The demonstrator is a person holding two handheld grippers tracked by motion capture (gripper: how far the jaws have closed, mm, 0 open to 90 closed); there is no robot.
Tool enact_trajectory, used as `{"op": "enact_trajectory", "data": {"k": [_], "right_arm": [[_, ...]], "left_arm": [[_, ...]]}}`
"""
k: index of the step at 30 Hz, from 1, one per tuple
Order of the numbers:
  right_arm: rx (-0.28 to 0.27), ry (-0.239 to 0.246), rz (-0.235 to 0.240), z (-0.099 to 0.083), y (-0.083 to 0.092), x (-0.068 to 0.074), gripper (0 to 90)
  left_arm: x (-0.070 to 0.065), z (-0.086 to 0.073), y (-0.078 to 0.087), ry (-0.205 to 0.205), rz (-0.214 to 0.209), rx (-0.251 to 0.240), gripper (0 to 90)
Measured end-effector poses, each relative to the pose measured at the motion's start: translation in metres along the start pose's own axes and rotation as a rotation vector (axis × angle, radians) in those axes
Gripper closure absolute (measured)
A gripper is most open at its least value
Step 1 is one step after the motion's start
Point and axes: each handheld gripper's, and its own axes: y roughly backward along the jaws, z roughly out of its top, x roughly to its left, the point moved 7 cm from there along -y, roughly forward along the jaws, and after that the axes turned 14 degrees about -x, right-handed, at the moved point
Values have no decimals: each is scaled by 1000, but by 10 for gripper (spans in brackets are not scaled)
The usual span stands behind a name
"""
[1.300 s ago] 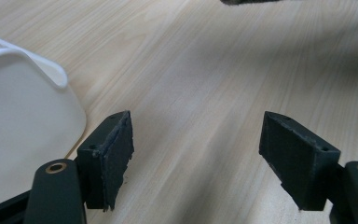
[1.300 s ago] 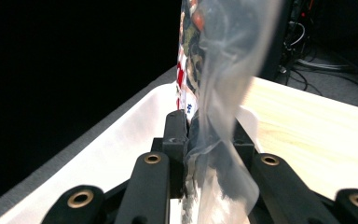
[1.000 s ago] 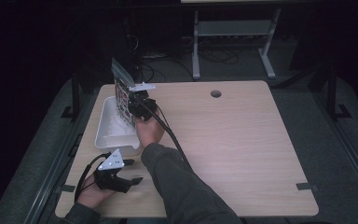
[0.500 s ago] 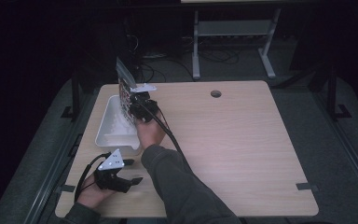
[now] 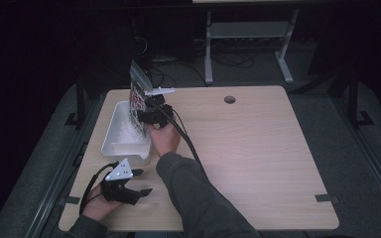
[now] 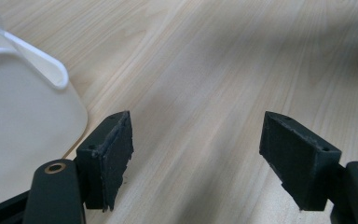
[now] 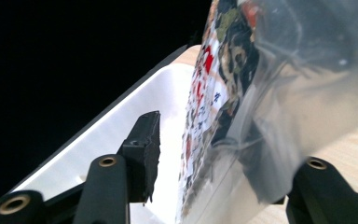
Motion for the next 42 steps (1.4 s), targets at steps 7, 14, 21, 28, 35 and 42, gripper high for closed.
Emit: {"op": "enact_trajectory", "data": {"k": [7,14,21,28,35,42], "right_arm": [[-2,-34,45,1,10,-6,418],[-5,-54,91,0,20,-11,377],[-10,-74,142,-4,37,-19,351],[-23,-79,194,-7,58,-29,338],[-12,-5,256,-8,73,-25,337],[7,10,288,-8,86,-28,331]], "left_arm": [[0,0,-1,-6,-1,7,248],[0,-1,-3,-5,-1,13,248],[-1,-1,-4,-5,-1,13,239],[-1,-1,-5,-1,0,12,230],[0,-1,-6,1,-3,14,225],[0,-1,-6,6,-2,14,221]]}}
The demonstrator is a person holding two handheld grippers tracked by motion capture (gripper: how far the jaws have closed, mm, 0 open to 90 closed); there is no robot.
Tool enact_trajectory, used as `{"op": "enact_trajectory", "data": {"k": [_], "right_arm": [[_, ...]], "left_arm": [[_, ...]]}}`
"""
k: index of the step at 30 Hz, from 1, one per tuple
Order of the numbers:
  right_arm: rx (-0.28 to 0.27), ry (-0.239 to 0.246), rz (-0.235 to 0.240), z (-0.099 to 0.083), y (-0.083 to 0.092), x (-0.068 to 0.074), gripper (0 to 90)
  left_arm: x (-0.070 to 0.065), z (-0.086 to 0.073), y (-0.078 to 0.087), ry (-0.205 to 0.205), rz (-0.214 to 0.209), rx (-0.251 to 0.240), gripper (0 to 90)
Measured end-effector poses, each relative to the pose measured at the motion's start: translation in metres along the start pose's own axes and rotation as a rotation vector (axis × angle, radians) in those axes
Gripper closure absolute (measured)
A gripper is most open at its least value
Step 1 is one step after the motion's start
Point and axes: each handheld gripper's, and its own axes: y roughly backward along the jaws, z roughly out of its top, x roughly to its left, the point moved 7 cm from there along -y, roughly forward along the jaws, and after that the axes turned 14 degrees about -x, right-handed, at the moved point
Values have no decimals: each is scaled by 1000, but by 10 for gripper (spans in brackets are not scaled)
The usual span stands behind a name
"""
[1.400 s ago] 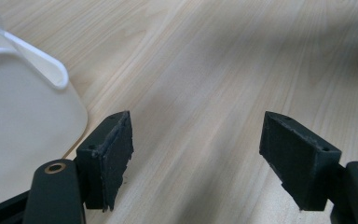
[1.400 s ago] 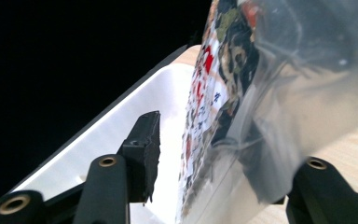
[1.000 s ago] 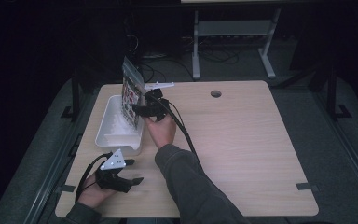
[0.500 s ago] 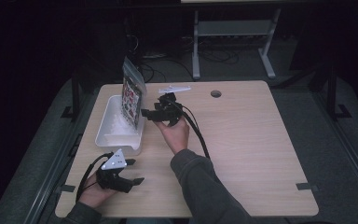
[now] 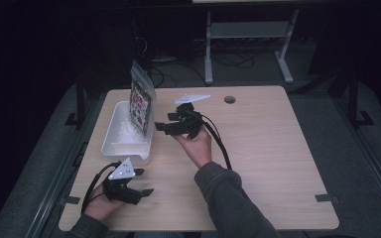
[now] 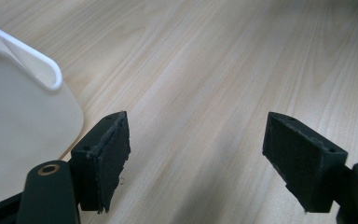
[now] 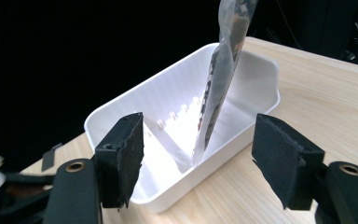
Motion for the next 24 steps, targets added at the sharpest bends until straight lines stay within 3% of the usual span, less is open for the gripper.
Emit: {"op": "enact_trajectory", "data": {"k": [5,24], "right_arm": [[25,45,16,-3,21,-3,325],[58,24,35,-26,84,-36,309]], "left_arm": [[-1,0,-1,2,2,-2,216],[-3,0,-5,17,-10,0,201]]}}
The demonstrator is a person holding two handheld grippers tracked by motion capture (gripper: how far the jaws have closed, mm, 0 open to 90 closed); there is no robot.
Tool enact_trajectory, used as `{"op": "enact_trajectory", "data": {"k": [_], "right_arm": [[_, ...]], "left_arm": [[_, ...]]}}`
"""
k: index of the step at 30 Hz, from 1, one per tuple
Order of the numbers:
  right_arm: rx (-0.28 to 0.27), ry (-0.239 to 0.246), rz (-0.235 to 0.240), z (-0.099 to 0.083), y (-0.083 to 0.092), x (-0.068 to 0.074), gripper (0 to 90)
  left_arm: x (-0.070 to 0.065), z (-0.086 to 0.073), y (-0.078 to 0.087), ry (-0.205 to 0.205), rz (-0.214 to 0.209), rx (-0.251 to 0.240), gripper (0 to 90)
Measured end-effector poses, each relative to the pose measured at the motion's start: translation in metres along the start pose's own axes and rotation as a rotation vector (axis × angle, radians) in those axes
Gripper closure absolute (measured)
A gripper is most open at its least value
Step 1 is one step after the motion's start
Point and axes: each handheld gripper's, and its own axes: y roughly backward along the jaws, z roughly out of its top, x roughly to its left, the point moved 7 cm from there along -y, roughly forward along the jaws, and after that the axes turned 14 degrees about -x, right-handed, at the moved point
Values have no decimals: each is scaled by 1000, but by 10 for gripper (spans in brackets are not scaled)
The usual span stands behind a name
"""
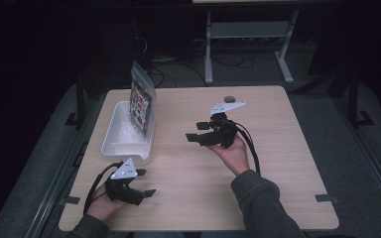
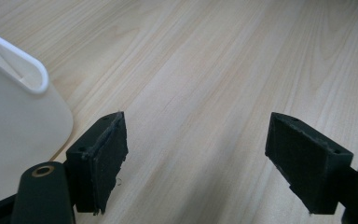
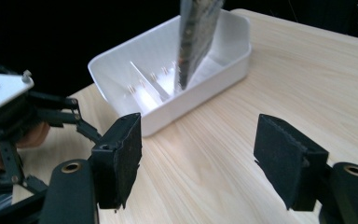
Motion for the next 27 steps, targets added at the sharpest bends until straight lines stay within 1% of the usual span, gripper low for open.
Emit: {"op": "enact_trajectory", "data": {"k": [2,4,5,6,7,8,9,10,11,12,13,14,15,16,17,18,19,20,21,23,24,25,26,27], "right_arm": [[1,-12,8,-5,6,-4,319],[1,-15,8,-7,9,-7,310],[2,-26,7,-13,16,-11,316],[2,-26,7,-13,16,-11,316],[-2,-28,-5,-18,25,-15,314],[-4,-34,-12,-21,30,-17,320],[-4,-34,-12,-21,30,-17,320],[-1,-41,-23,-26,39,-19,321],[-1,-43,-30,-28,44,-20,322],[0,-39,-32,-30,49,-20,326],[0,-39,-32,-30,49,-20,326],[15,-25,-53,-35,59,-22,323],[15,-25,-53,-35,59,-22,323],[16,-24,-68,-41,69,-24,322],[16,-24,-68,-41,69,-24,322],[10,-37,-81,-48,79,-27,316],[5,-50,-85,-52,83,-28,318],[5,-50,-85,-52,83,-28,318],[3,-58,-91,-59,92,-28,322],[11,-50,-109,-68,100,-27,326],[11,-50,-109,-68,100,-27,326],[10,-74,-109,-77,107,-26,322],[10,-74,-109,-77,107,-26,322],[7,-79,-110,-81,109,-26,323]], "left_arm": [[0,0,0,-1,3,1,197],[0,0,0,-1,4,-1,197],[0,0,1,-2,6,-3,196],[0,0,1,-2,6,-3,196],[1,0,1,-2,6,-2,195],[0,0,1,-1,5,-3,195],[0,0,1,-1,5,-3,194],[0,1,0,-1,3,-5,194],[-1,1,0,-2,2,-3,194],[-1,1,0,-4,3,-1,193],[-1,1,0,-4,3,-1,193],[0,0,0,-10,9,7,193],[0,0,0,-10,9,7,194],[0,0,0,-9,12,9,194],[0,0,0,-9,12,9,194],[0,0,0,-7,12,6,194],[0,0,0,-7,12,6,194],[0,0,0,-8,12,5,194],[-1,0,-1,-9,8,11,194],[-2,0,-1,-10,6,9,194],[-2,0,-1,-10,6,9,194],[-2,0,-1,-10,4,10,194],[-2,0,-1,-10,4,10,194],[-2,0,-1,-11,4,10,194]]}}
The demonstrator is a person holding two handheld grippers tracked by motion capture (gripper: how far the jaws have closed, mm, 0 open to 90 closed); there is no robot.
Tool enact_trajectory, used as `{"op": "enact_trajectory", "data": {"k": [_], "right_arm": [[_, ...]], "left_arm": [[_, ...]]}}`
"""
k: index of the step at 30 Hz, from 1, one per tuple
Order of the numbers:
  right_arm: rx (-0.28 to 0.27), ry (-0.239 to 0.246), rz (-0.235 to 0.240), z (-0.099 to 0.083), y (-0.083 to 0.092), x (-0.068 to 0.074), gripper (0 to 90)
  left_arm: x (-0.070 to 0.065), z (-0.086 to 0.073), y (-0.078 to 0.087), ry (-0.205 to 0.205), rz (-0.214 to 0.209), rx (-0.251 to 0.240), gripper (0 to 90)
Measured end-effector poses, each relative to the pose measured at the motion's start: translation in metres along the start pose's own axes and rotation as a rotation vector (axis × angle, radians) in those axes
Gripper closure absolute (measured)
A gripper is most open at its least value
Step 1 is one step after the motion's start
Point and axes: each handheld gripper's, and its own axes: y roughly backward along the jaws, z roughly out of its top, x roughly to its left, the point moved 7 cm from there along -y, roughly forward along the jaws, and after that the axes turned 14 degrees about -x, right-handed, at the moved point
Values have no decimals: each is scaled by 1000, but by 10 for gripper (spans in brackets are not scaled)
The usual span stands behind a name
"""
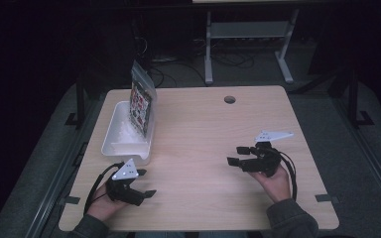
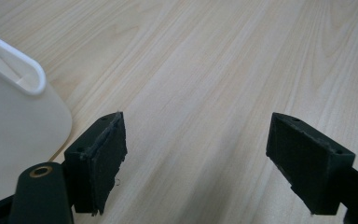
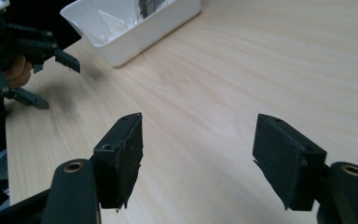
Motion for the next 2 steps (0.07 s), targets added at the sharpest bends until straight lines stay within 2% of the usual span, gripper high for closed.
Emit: {"op": "enact_trajectory", "data": {"k": [2], "right_arm": [[2,-12,-3,-9,4,0,310]], "left_arm": [[0,0,0,-6,-1,4,194]]}}
